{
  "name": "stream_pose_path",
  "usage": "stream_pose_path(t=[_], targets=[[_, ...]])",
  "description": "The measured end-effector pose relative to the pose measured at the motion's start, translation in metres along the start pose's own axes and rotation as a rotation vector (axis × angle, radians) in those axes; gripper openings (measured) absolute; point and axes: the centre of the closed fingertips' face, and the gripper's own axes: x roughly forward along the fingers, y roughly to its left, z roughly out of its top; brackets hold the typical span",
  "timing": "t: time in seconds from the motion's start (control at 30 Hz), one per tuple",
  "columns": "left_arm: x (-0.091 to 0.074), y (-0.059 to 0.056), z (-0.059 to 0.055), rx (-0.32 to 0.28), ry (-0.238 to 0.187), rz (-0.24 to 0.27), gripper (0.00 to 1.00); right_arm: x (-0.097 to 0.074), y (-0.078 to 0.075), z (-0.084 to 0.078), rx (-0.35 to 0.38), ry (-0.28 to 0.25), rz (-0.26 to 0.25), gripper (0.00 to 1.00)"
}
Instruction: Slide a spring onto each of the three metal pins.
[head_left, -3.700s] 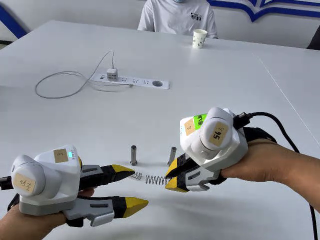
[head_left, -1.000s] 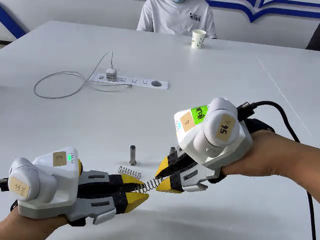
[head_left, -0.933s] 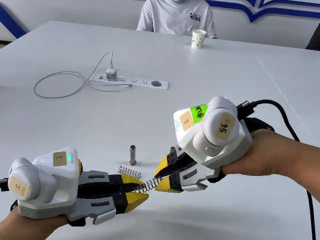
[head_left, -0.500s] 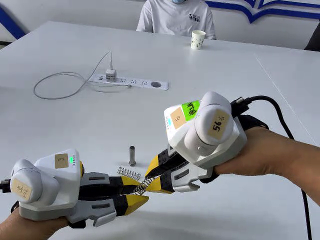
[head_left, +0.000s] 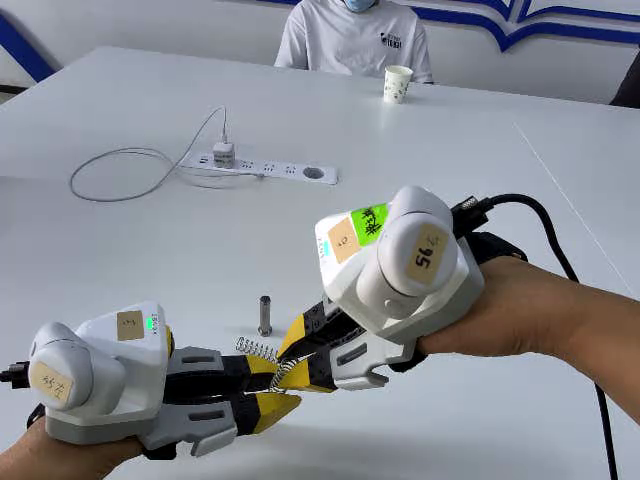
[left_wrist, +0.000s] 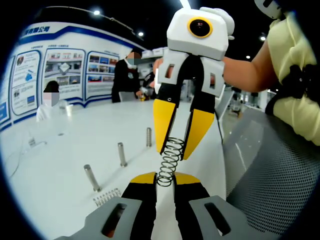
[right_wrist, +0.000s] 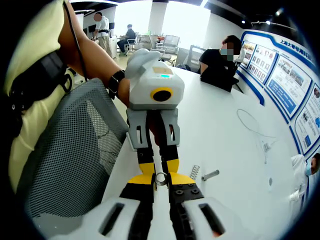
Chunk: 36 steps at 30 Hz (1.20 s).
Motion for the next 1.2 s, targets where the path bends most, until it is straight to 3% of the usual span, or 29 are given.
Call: stream_pose_path(t=[0.47,1.2], targets=[[-0.002,0.001,0.0,-0.005,0.003,0.012,0.22,-0.007,-0.009,-0.007,0.015,0.015,-0.027,0.12],[-0.021,0.02,-0.01,-0.042,0.006,0.092,0.35,-0.022,-0.025,-0.032,0.066,0.066,-0.064,0.12]])
